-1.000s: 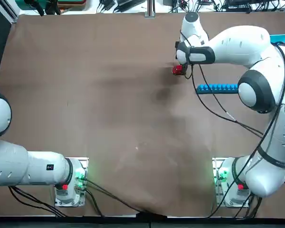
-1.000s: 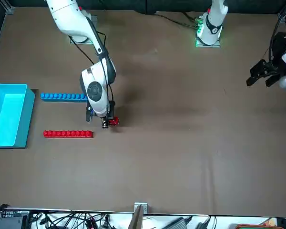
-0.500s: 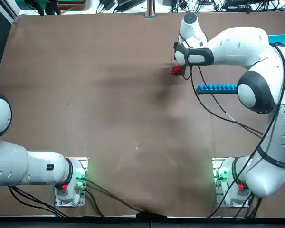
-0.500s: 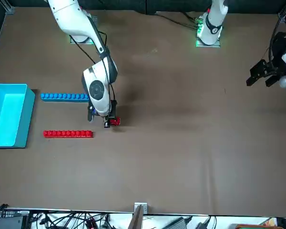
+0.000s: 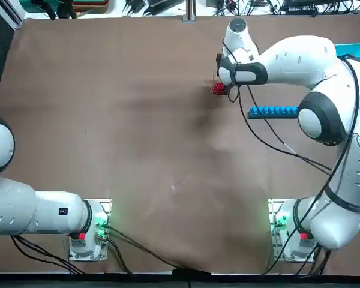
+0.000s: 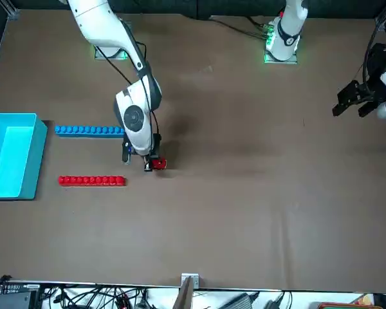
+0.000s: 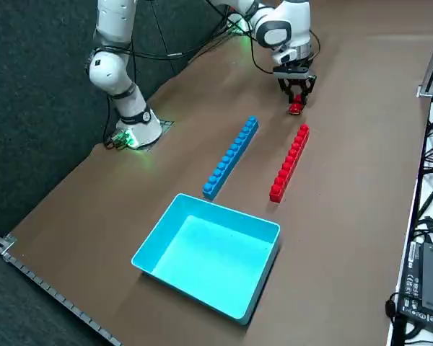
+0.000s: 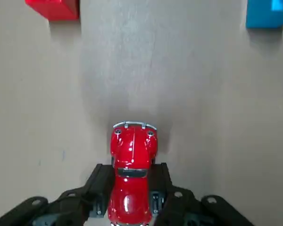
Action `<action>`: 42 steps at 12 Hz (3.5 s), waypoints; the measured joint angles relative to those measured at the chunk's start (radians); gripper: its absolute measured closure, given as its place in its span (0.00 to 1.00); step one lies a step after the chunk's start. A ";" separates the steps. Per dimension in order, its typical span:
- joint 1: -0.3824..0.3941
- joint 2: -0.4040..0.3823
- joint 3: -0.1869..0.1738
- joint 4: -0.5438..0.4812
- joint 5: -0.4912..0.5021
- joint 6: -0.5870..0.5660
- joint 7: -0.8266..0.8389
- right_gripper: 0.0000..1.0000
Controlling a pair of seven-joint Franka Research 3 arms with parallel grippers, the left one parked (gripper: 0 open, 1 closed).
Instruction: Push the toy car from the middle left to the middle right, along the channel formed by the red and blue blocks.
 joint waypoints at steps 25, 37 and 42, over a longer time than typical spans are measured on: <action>0.123 0.097 0.000 0.140 0.139 0.051 0.060 0.57; 0.135 0.064 -0.051 0.218 0.140 -0.065 0.079 0.00; 0.130 0.018 -0.113 0.294 0.139 -0.227 0.040 0.00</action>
